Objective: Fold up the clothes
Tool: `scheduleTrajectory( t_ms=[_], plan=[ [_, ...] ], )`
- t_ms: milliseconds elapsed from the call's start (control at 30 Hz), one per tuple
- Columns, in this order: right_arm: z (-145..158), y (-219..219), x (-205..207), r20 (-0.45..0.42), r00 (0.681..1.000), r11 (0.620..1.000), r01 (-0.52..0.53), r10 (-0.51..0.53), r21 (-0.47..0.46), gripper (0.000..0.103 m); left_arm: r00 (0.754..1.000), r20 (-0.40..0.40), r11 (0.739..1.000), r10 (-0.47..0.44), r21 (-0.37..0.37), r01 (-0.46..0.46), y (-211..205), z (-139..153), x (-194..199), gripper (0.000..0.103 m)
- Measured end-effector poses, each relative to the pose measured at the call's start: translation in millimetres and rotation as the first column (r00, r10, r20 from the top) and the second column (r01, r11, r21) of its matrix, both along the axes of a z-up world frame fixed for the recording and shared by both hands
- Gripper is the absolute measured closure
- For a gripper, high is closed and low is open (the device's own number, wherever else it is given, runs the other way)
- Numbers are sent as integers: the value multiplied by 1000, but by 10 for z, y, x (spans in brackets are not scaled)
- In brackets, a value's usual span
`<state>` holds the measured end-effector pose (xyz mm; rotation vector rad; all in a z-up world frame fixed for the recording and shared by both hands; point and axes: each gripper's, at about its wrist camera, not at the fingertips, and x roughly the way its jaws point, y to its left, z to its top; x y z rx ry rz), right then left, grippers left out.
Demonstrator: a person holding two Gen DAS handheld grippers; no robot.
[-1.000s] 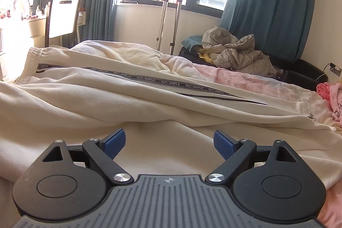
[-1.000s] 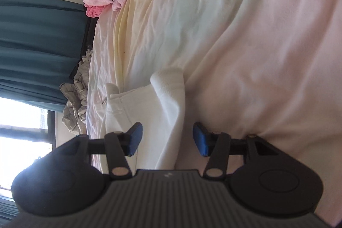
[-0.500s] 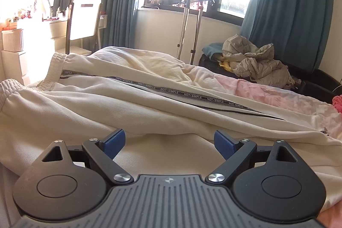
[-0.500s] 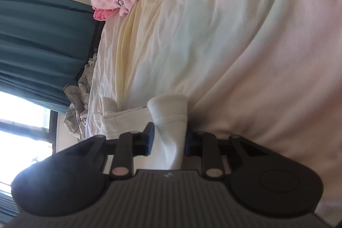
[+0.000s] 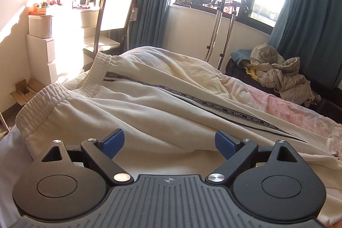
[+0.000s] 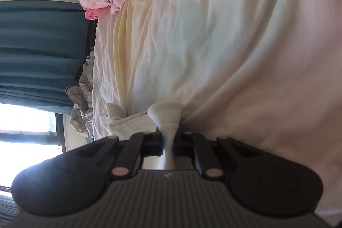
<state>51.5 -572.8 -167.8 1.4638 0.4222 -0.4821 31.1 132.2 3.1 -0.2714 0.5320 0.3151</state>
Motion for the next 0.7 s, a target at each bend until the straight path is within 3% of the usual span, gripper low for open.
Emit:
scheduleTrajectory(
  t_ms=[167,300,367,433,533,600,700],
  plan=[
    [308,122,103,-39,997,966,-69,61,-249,98,999,21,999,25,-36,-25,91,4,-54,10],
    [643,196,113,81,993,914,-44,83,-403,98,998,28,996,53,-74,-51,183,9,-80,10],
    [734,238,138,82,991,876,-50,102,-480,98,997,19,990,73,-124,-70,291,-30,-69,10],
    [608,200,141,33,997,900,-50,71,-433,98,996,10,982,90,-166,-87,371,-68,-67,10],
    [166,47,135,-100,995,972,-49,27,-229,97,991,-14,968,130,-216,-130,478,-115,-65,10],
    [-38,-2,85,-112,993,986,-49,31,-160,97,987,-31,954,158,-253,-160,541,-140,-57,10],
    [32,12,104,-117,992,981,-66,45,-185,94,984,-33,946,175,-272,-177,551,-143,-69,10]
  ],
)
